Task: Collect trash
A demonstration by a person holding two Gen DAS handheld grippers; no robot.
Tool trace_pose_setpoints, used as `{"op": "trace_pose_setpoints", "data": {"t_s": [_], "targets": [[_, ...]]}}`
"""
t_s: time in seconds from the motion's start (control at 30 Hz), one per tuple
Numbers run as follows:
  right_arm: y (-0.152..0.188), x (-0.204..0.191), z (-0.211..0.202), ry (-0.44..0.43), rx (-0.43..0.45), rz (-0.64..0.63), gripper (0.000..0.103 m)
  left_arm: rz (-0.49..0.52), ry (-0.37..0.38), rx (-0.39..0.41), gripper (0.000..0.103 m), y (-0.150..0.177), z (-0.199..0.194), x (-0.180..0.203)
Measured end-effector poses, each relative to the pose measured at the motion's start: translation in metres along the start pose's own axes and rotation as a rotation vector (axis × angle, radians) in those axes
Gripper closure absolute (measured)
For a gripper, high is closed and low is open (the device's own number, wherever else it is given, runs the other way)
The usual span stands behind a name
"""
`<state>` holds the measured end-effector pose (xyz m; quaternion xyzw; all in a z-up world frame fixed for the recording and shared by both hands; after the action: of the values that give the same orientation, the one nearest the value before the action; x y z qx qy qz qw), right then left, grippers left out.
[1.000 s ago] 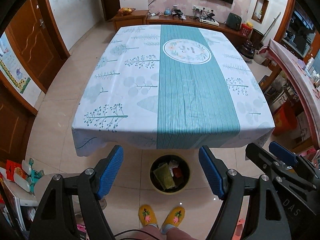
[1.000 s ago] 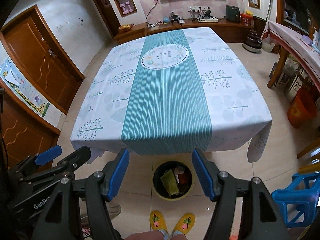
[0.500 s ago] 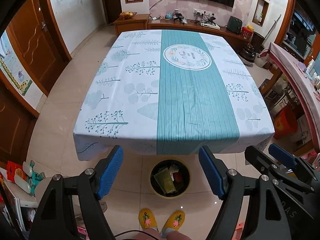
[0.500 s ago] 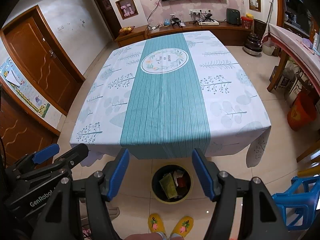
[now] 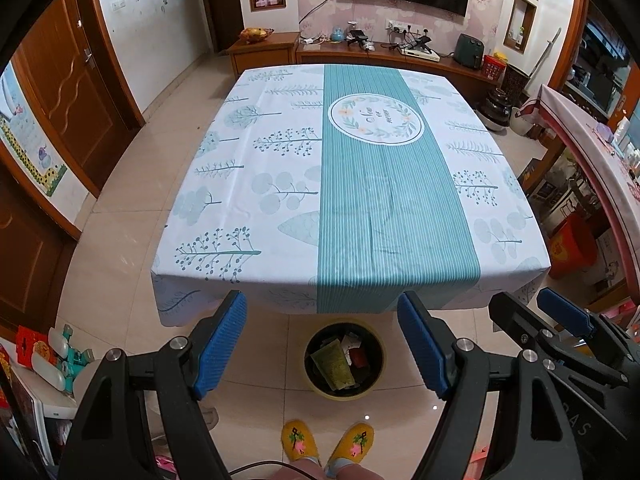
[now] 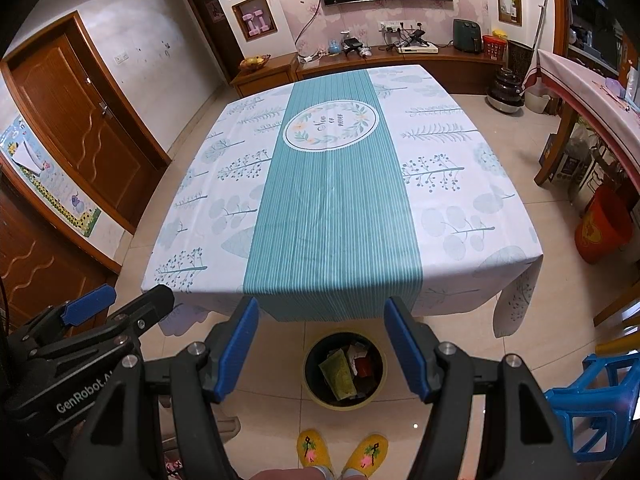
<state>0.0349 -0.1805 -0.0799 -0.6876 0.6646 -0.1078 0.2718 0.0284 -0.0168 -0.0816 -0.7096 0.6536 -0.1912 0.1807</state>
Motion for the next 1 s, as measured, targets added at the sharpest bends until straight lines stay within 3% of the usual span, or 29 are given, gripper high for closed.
{"op": "trace_pose_setpoints", "data": {"t_s": [1.0], "targets": [[-0.0018, 0.0005, -0.0038, 0.007, 0.007, 0.006, 0.037, -0.002, 0.000, 0.002, 0.027, -0.0003, -0.0003, 0.0012]]}}
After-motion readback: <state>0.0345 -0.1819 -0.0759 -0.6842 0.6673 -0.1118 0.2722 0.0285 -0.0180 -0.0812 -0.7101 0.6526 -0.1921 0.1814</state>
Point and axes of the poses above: each gripper's, at about its wrist camera, not at the fingertips, and z roughly the way its jaws point, x to its right, y to its underside, the point moved 9 cm from there along z, roughly the way its jaws point, and after that the axes turned 1 degree about -z, right-handed, at the moved point
